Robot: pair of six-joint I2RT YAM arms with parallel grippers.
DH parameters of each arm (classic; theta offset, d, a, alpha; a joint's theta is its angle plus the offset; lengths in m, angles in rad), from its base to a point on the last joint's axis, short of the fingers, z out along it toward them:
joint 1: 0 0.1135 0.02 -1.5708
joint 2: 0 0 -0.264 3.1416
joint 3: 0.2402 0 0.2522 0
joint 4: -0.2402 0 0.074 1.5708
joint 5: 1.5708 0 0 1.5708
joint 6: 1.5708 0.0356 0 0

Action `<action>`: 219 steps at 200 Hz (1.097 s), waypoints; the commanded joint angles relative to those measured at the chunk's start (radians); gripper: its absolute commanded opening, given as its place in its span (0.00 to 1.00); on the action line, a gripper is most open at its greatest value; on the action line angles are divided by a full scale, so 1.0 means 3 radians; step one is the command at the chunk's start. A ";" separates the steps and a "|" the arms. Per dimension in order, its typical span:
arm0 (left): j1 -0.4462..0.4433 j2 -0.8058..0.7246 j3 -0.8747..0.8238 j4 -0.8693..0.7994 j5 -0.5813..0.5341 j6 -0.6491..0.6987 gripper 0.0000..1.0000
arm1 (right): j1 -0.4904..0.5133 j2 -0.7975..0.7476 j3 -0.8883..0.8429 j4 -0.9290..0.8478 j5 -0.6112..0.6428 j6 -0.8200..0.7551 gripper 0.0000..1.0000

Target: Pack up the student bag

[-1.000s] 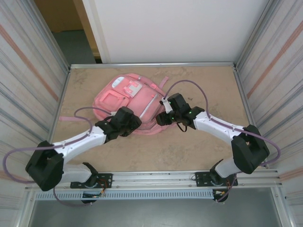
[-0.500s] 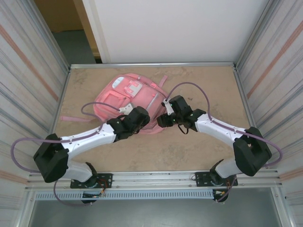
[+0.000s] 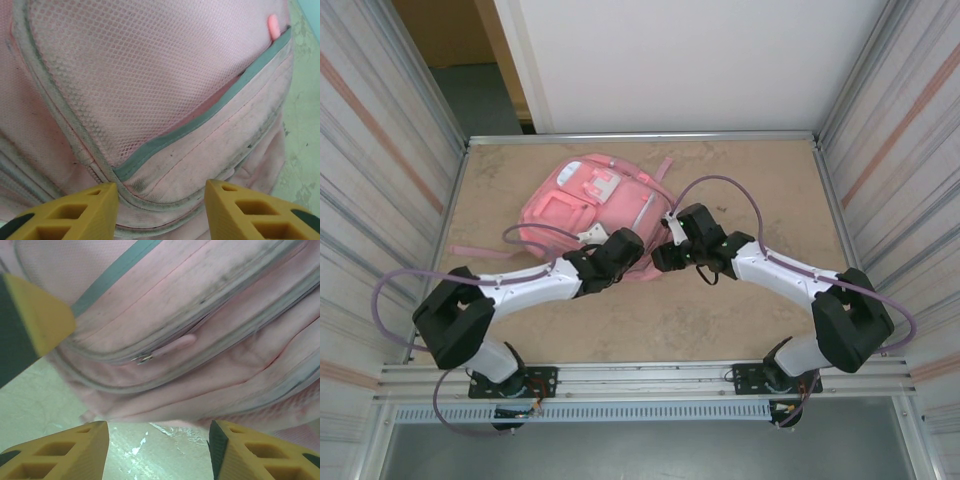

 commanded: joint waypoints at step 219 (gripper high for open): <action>0.0526 -0.0199 0.0618 -0.1005 0.0803 0.0977 0.00 | -0.0317 -0.0153 0.0217 -0.0382 -0.1258 -0.0441 0.68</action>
